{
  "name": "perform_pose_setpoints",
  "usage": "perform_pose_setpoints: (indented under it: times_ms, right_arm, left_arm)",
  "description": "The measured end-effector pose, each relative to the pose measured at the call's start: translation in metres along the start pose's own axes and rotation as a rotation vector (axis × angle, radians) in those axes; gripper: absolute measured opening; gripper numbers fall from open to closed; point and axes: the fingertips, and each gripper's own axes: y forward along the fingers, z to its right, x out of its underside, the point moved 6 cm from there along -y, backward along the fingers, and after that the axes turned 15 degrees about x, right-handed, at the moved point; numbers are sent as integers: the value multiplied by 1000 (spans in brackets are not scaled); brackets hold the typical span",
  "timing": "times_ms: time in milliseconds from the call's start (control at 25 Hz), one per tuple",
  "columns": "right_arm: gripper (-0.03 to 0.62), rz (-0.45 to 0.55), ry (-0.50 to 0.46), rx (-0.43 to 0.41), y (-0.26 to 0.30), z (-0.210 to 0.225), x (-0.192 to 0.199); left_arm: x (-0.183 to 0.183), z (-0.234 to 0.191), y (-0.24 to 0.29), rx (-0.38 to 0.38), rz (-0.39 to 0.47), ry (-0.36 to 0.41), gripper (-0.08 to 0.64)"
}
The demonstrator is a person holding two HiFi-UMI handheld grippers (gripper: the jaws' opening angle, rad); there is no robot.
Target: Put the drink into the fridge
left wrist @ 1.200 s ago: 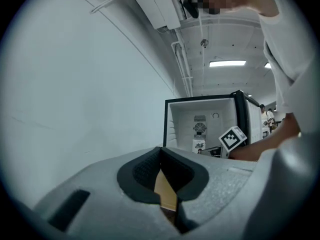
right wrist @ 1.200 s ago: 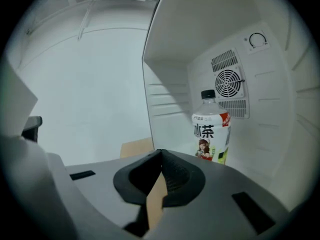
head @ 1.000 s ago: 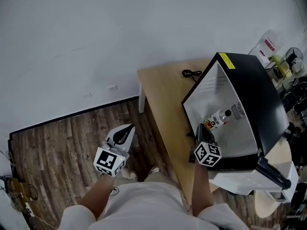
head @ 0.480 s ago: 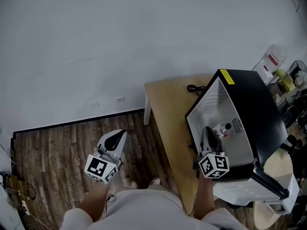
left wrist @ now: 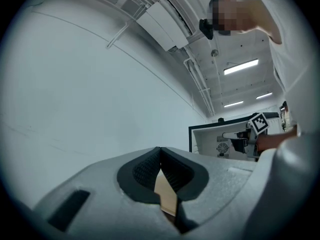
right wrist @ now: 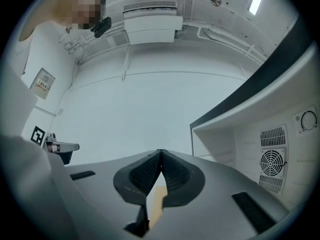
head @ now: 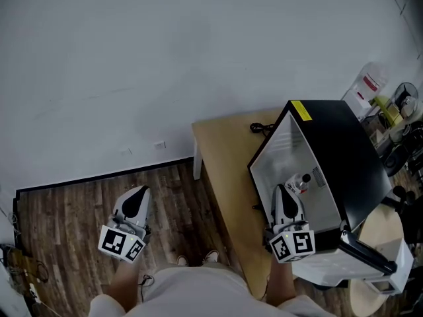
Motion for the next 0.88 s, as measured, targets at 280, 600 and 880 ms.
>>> perform_pose_setpoints:
  times_ms: [280, 600, 880]
  right_arm:
    - [3, 23, -15, 10, -9, 2, -5]
    - [3, 20, 0, 17, -14, -7, -1]
    - [3, 21, -22, 20, -20, -17, -4]
  left_arm:
    - [-12, 3, -8, 1, 19, 20, 12]
    - [-12, -2, -14, 0, 16, 21, 13]
    - [-9, -3, -18, 17, 26, 16, 12]
